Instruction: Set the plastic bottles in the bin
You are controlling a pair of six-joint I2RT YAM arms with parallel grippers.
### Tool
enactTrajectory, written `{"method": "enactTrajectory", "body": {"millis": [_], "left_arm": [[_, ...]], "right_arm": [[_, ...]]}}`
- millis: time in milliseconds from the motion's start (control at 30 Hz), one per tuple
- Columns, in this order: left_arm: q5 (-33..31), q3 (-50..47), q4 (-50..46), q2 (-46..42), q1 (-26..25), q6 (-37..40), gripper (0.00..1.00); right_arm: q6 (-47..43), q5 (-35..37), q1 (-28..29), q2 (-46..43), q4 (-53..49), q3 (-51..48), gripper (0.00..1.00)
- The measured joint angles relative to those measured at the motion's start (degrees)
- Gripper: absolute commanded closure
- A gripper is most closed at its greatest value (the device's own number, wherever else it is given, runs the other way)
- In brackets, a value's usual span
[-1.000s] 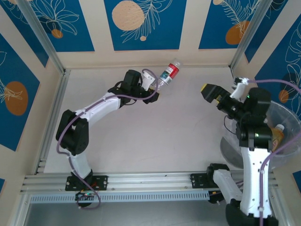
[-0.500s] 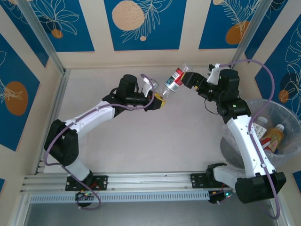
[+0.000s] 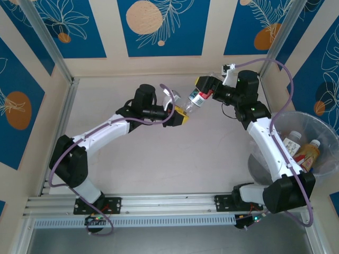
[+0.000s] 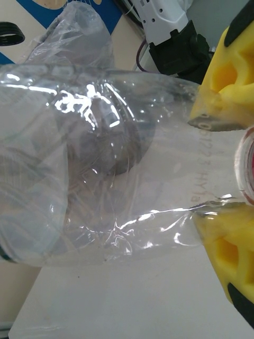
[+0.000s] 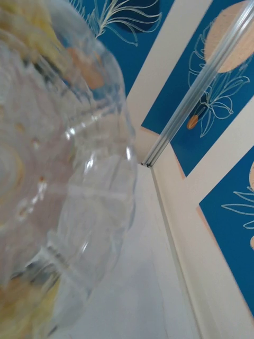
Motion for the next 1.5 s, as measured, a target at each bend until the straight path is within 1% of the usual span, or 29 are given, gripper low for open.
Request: {"method": "enactTrajectory", "body": {"millis": [133,167,267,300,400,467,533,600,667,767,867,967,1067,1133,1200,1367,1500], "left_arm": [[0.0,0.2,0.0,0.1,0.0,0.0,0.95],[0.2,0.3,-0.1,0.3,-0.1,0.0,0.92],[1.0,1.4,-0.4,0.7,-0.3,0.0,0.75],[1.4,1.9,-0.4,1.0,-0.4,0.0,0.67],[2.4,2.5,0.0,1.2,-1.1,-0.4,0.54],[2.5,2.8,0.1,1.2,-1.4,-1.7,0.36],[2.4,2.8,0.6,1.2,-1.3,-2.8,0.2],[2.6,2.5,1.8,1.1,-1.2,-3.8,0.09],[2.5,1.1,4.3,0.6,-1.2,-4.3,0.01],[1.4,-2.3,6.3,-1.3,-1.0,-4.0,0.0],[-1.3,-5.1,6.6,-4.1,-0.7,-3.1,0.01],[-5.4,-7.1,7.4,-6.8,0.0,-2.6,0.01],[-10.6,-8.5,8.5,-8.4,0.7,-2.0,0.01],[-13.9,-9.4,9.3,-8.8,1.2,-1.8,0.01],[-16.4,-10.3,9.6,-8.8,1.6,-1.9,0.01],[-19.5,-11.4,9.5,-8.7,2.8,-1.9,0.01],[-20.9,-11.4,9.5,-8.6,3.8,-2.1,0.01]], "right_arm": [[-0.6,1.4,0.2,-1.0,-1.0,0.0,0.33],[-0.5,1.8,0.2,-1.4,-1.1,-0.1,0.35],[-0.7,3.4,0.2,-3.5,-2.0,-0.9,0.42],[-1.0,4.1,0.2,-4.6,-2.5,-1.0,0.45],[-1.8,5.7,0.2,-7.3,-4.6,-1.1,0.45],[-2.7,6.4,0.1,-8.7,-5.2,-1.1,0.45],[-3.8,6.6,-0.1,-10.1,-6.4,-1.0,0.46],[-4.7,6.9,-0.3,-11.0,-7.9,-0.9,0.46],[-5.7,7.1,-1.1,-11.4,-10.6,0.1,0.46],[-7.7,8.0,-3.0,-12.0,-15.6,3.1,0.46],[-10.1,9.8,-7.3,-14.1,-21.4,7.8,0.46],[-12.7,12.3,-14.7,-18.3,-27.1,13.0,0.46],[-15.9,17.0,-22.2,-22.3,-32.3,17.8,0.46],[-18.6,22.1,-25.8,-24.9,-35.1,20.4,0.46],[-21.4,27.9,-27.5,-26.4,-36.9,21.9,0.46],[-28.9,44.0,-28.4,-28.2,-36.4,21.3,0.48],[-36.2,56.8,-28.4,-30.2,-33.3,15.6,0.46]]}}
